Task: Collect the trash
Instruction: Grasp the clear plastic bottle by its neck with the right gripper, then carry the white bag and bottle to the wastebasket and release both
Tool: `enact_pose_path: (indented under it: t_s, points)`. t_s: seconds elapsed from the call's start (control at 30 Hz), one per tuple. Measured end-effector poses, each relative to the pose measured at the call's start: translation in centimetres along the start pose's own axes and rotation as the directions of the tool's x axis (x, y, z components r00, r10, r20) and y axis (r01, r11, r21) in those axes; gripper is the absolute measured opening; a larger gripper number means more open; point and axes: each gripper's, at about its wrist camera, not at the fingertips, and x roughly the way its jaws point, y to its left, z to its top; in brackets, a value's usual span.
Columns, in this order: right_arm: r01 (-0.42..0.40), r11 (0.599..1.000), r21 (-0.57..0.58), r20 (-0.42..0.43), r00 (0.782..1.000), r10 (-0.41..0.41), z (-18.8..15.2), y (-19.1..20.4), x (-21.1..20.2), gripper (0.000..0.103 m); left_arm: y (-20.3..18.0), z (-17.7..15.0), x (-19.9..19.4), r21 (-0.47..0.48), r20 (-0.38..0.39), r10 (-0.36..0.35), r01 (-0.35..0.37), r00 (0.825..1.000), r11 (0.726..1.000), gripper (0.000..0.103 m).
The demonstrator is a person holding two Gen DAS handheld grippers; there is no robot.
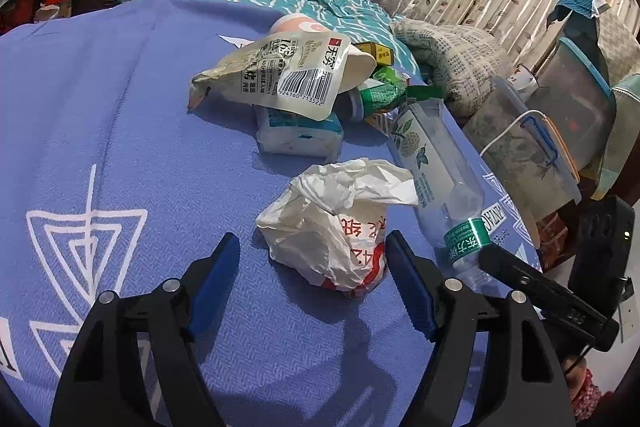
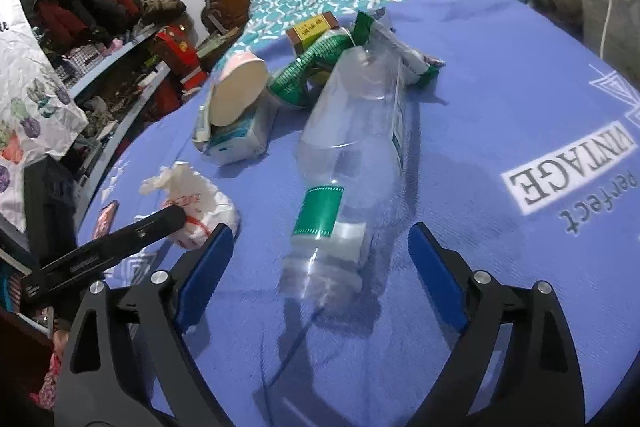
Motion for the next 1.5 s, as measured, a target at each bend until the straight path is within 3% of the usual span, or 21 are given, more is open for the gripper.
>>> enact_pose_path:
  t_s: [0.17,0.2,0.23,0.27,0.4,0.57,0.77,0.87,1.03,1.17,1.23,1.27,1.33,1.4,1.43,1.47,1.5]
  points:
    - [0.003,0.998,0.058,-0.034,0.999,-0.002,-0.1,-1.0,1.6,0.085,0.1,0.1,0.2,-0.004,-0.004,-0.007,0.007,1.0,1.0,0.071]
    - [0.004,0.998,0.058,-0.028,1.0,-0.002,-0.2,-1.0,1.6,0.079,0.0,0.1,0.2,-0.004,-0.002,-0.011,0.011,1.0,1.0,0.068]
    - [-0.01,0.999,0.054,-0.04,0.999,0.013,-0.1,-1.1,1.7,0.053,0.0,0.1,0.3,0.0,-0.003,-0.022,0.022,1.0,1.0,0.064]
    - [-0.031,0.998,0.059,-0.057,0.998,0.034,-0.2,-1.3,1.9,0.047,-0.2,0.1,0.4,0.007,-0.008,-0.033,0.033,0.999,0.999,0.047]
    - [-0.081,0.992,0.097,-0.052,0.995,0.086,-0.8,-2.4,1.0,0.045,-1.4,-0.1,0.1,0.054,0.003,-0.042,0.041,0.999,0.998,0.042]
    - [-0.119,0.982,0.145,-0.009,0.993,0.121,-2.0,-4.0,-1.5,0.043,-4.6,0.6,-0.7,0.1,0.003,-0.139,0.138,0.99,0.985,0.042]
    - [-0.141,0.957,0.253,0.064,0.99,0.129,-3.0,-8.3,-4.7,0.043,-10.4,1.7,2.5,0.194,-0.095,-0.196,0.211,0.976,0.958,0.042]
    - [-0.137,0.945,0.298,0.123,0.987,0.105,-3.7,-10.9,-7.1,0.043,-14.1,2.2,5.2,0.232,-0.169,-0.23,0.266,0.958,0.936,0.042]
    - [-0.082,0.913,0.399,0.256,0.966,-0.025,-4.1,-16.8,-11.7,0.043,-23.5,3.6,11.3,0.335,-0.288,-0.262,0.354,0.921,0.873,0.042]
    - [-0.044,0.843,0.537,0.326,0.932,-0.159,-4.6,-23.2,-15.6,0.043,-32.9,4.3,16.5,0.409,-0.371,-0.29,0.435,0.882,0.802,0.042]
    - [-0.039,0.797,0.602,0.341,0.916,-0.213,-4.8,-26.3,-17.1,0.043,-37.0,4.5,18.4,0.44,-0.393,-0.294,0.459,0.871,0.772,0.043]
    - [-0.04,0.776,0.629,0.344,0.91,-0.232,-4.8,-27.7,-17.7,0.043,-40.2,4.6,20.2,0.462,-0.409,-0.295,0.475,0.863,0.749,0.043]
    - [-0.053,0.728,0.683,0.35,0.899,-0.263,-4.6,-30.3,-18.4,0.043,-44.6,4.7,22.8,0.496,-0.412,-0.281,0.472,0.867,0.729,0.051]
    - [-0.064,0.696,0.716,0.343,0.9,-0.27,-4.0,-32.2,-18.4,0.047,-47.5,4.6,25.2,0.515,-0.41,-0.245,0.445,0.879,0.733,0.09]
    - [-0.063,0.686,0.725,0.335,0.902,-0.272,-3.7,-32.8,-18.3,0.062,-49.0,4.6,26.8,0.528,-0.389,-0.208,0.402,0.898,0.748,0.092]
    - [-0.057,0.673,0.737,0.328,0.901,-0.283,-3.4,-33.3,-18.2,0.075,-49.6,4.7,27.7,0.532,-0.387,-0.194,0.39,0.902,0.752,0.091]
    - [-0.06,0.672,0.738,0.347,0.888,-0.302,-3.4,-33.3,-18.4,0.076,-50.1,4.8,28.6,0.531,-0.395,-0.18,0.384,0.901,0.756,0.088]
